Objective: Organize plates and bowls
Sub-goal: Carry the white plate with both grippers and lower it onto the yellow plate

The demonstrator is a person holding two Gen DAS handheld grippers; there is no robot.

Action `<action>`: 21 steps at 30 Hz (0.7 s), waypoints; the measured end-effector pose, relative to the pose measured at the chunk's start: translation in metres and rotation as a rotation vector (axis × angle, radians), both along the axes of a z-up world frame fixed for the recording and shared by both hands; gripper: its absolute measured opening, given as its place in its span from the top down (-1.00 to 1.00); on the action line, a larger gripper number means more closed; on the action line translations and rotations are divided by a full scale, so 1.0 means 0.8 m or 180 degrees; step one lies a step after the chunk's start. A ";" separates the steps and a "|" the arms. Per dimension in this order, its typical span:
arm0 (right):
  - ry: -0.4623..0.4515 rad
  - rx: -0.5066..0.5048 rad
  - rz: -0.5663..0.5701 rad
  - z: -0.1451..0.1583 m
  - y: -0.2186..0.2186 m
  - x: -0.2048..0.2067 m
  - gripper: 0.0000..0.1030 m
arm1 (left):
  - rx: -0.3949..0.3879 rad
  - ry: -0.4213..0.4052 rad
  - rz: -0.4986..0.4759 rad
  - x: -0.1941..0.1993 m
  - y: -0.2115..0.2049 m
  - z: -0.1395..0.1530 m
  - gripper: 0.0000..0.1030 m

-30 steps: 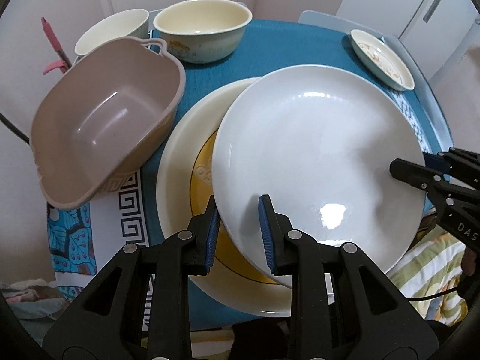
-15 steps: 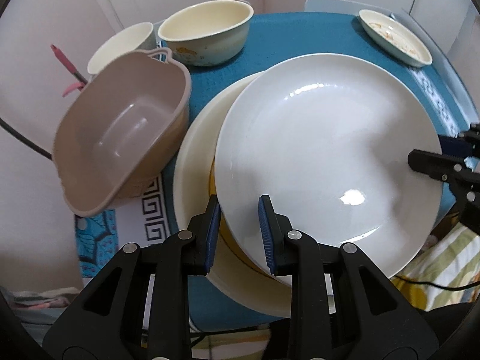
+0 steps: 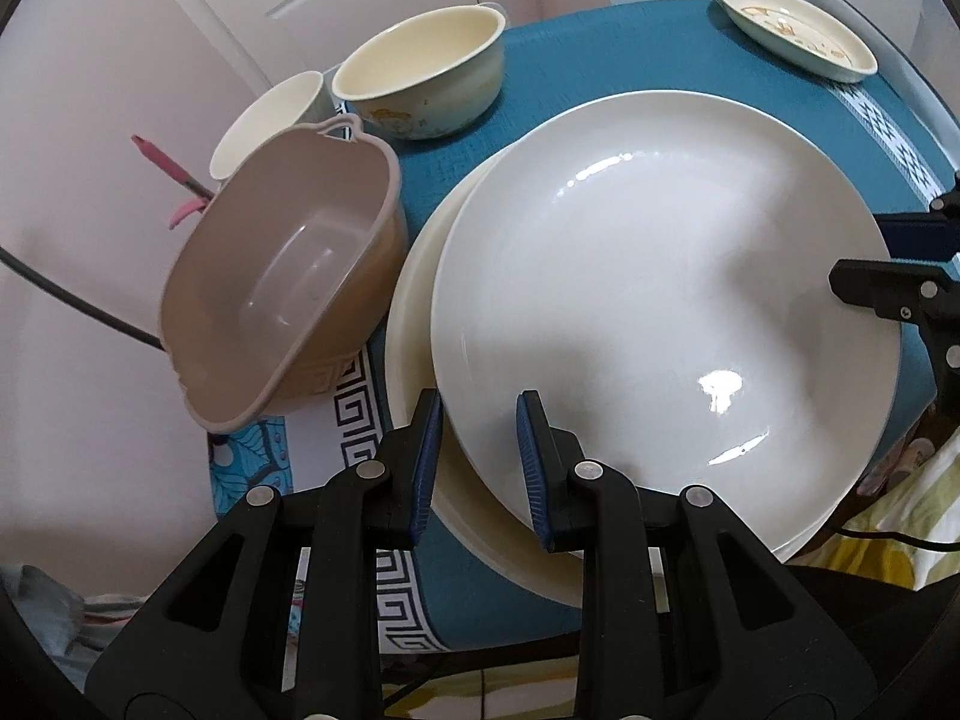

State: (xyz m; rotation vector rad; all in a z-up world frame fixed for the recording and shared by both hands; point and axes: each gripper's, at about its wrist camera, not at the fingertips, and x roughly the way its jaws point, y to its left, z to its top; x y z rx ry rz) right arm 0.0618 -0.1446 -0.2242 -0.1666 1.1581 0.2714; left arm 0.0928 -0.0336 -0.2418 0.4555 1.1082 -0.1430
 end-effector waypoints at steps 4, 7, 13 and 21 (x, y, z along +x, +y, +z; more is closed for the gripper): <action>0.0002 -0.0027 0.0022 0.000 0.002 0.002 0.59 | 0.0058 -0.0017 -0.0020 -0.003 -0.002 -0.001 0.55; 0.0004 -0.0035 0.0034 0.000 0.002 0.002 0.59 | 0.0106 -0.0029 -0.0035 -0.006 -0.002 -0.001 0.55; 0.0006 -0.0067 0.0051 0.001 0.004 0.001 0.59 | 0.0157 -0.0050 -0.0033 -0.007 -0.003 -0.002 0.55; 0.0005 -0.0096 0.0052 0.000 0.006 0.002 0.59 | 0.0201 -0.0108 -0.0006 -0.015 -0.001 0.000 0.55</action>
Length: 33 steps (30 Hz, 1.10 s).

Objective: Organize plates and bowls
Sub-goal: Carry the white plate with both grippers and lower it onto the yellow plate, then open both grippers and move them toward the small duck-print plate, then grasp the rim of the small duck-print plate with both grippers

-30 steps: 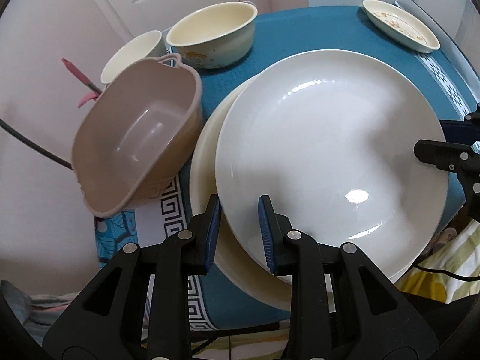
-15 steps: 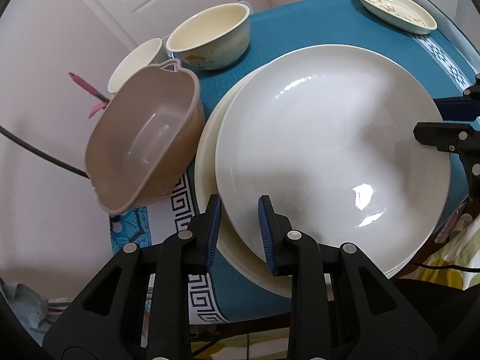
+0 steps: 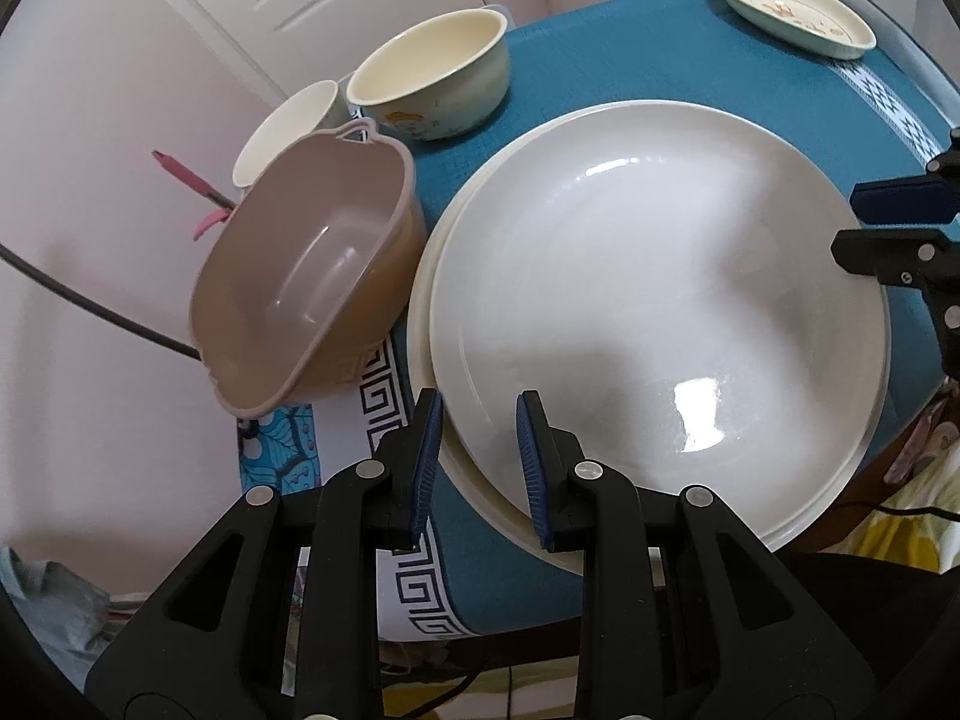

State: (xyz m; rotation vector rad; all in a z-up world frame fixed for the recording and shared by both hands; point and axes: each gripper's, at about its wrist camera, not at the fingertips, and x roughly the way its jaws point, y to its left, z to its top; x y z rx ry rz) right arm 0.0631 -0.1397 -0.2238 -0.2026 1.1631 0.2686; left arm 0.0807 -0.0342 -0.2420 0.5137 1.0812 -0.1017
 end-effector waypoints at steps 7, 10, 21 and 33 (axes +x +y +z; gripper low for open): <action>-0.0001 0.0094 -0.0052 0.003 -0.006 0.001 0.59 | -0.0170 0.0062 0.0060 0.001 0.009 0.011 0.55; -0.0065 0.0182 -0.0120 0.017 -0.013 0.000 0.59 | -0.0275 0.0005 0.0088 0.002 0.013 0.032 0.55; -0.0445 0.0811 -0.0977 0.088 -0.105 -0.013 -0.99 | -0.1092 -0.0507 -0.0297 0.034 -0.025 0.157 -1.00; -0.0933 0.0543 -0.1909 0.182 -0.246 -0.007 -1.00 | -0.1667 -0.0226 -0.1200 0.147 -0.172 0.219 -0.99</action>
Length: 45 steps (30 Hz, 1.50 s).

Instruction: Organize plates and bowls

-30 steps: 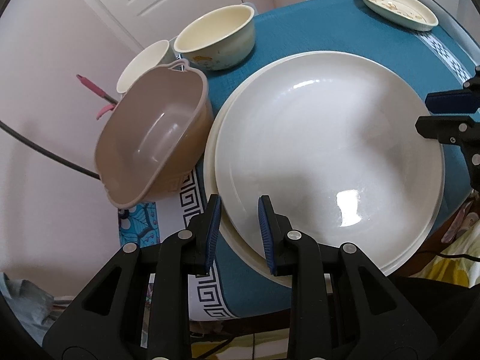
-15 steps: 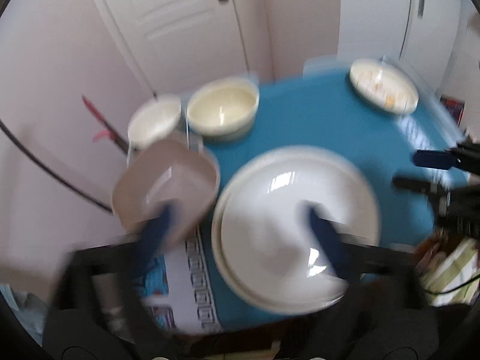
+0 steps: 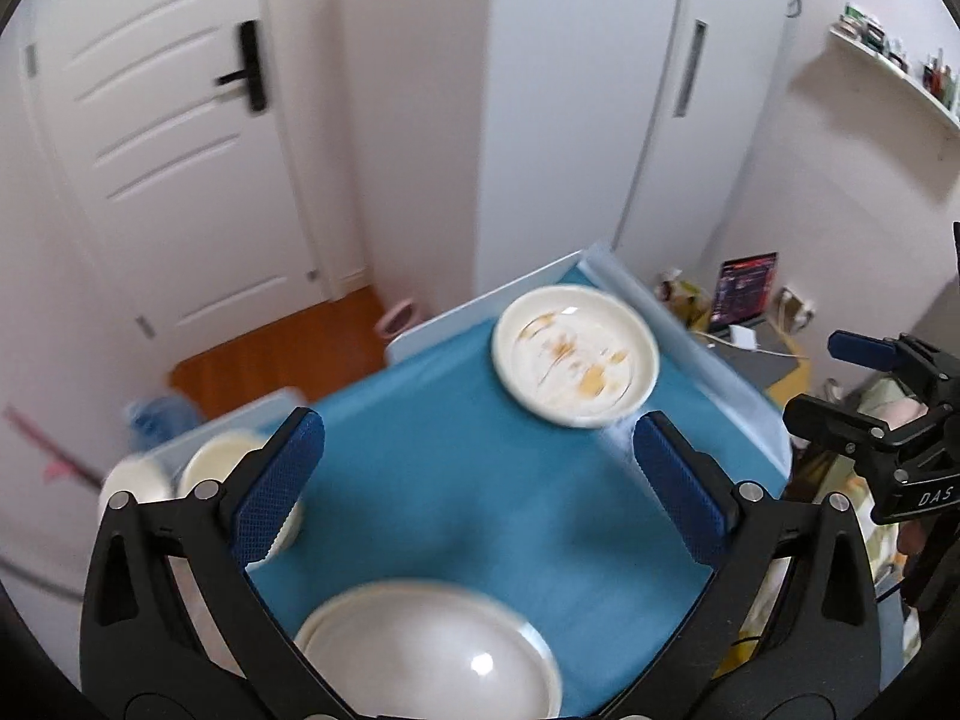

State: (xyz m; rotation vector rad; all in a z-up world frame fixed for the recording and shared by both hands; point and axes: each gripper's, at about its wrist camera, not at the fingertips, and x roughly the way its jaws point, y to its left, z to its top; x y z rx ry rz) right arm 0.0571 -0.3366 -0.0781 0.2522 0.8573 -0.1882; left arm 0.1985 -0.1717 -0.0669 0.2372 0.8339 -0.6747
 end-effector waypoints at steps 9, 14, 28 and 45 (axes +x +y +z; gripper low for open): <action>0.0212 0.0793 -0.0295 -0.097 -0.116 0.075 -0.79 | 0.0289 0.0726 -0.0145 0.115 -0.119 -0.115 -0.86; 0.0372 0.1103 -0.0336 -0.171 -0.142 0.105 -0.18 | 0.0408 0.0977 -0.0135 0.161 -0.151 -0.190 -0.34; 0.0383 0.1182 -0.0427 -0.229 -0.153 0.139 0.46 | 0.0498 0.1254 -0.0269 0.197 -0.174 -0.252 0.60; 0.0399 0.1056 -0.0374 -0.232 -0.162 0.141 0.70 | 0.0442 0.1090 -0.0237 0.170 -0.182 -0.235 0.66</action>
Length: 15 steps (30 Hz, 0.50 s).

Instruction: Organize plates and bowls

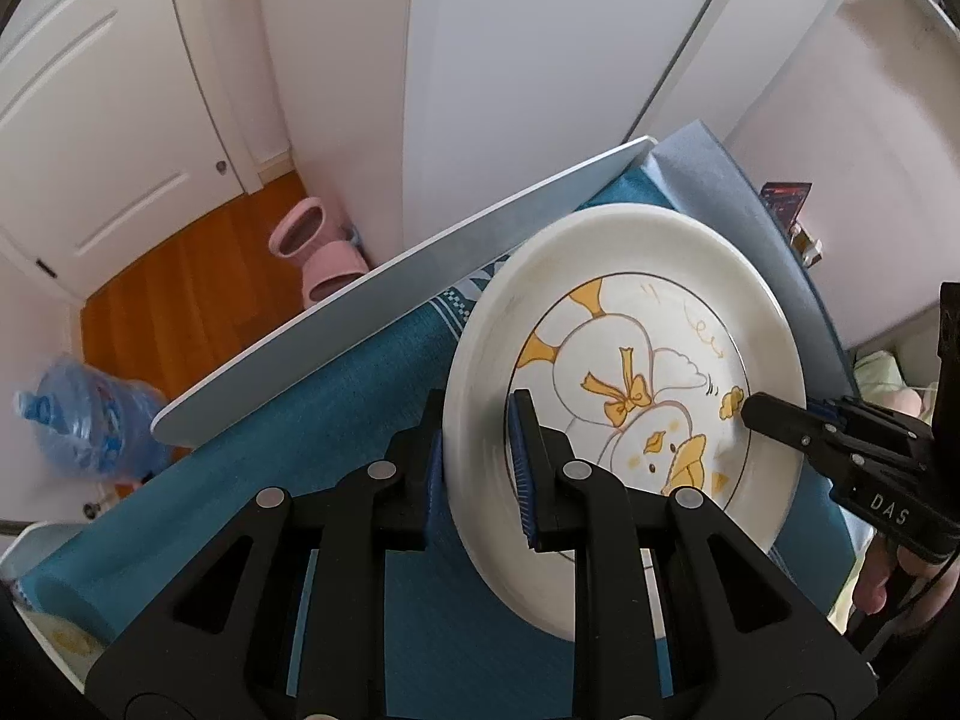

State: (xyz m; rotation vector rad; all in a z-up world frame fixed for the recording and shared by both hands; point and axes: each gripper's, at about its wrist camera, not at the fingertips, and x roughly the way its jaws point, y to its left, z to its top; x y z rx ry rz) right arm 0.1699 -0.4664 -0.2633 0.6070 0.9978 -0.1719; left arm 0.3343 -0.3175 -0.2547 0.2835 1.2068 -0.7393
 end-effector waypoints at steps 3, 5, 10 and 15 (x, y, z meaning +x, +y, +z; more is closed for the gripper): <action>-0.0062 -0.0025 0.0019 0.014 -0.003 -0.002 0.70 | -0.0034 -0.0008 0.0052 -0.001 0.007 0.011 0.66; -0.0084 -0.0070 0.0060 0.027 -0.002 -0.002 0.70 | -0.0052 -0.0059 0.0090 -0.009 0.013 0.025 0.66; -0.0165 -0.0124 0.0197 0.063 0.008 -0.006 0.70 | -0.0127 -0.0130 0.0288 -0.029 0.044 0.065 0.66; -0.0253 -0.0204 0.0413 0.109 0.039 -0.016 0.70 | -0.0181 -0.0260 0.0510 -0.064 0.093 0.115 0.66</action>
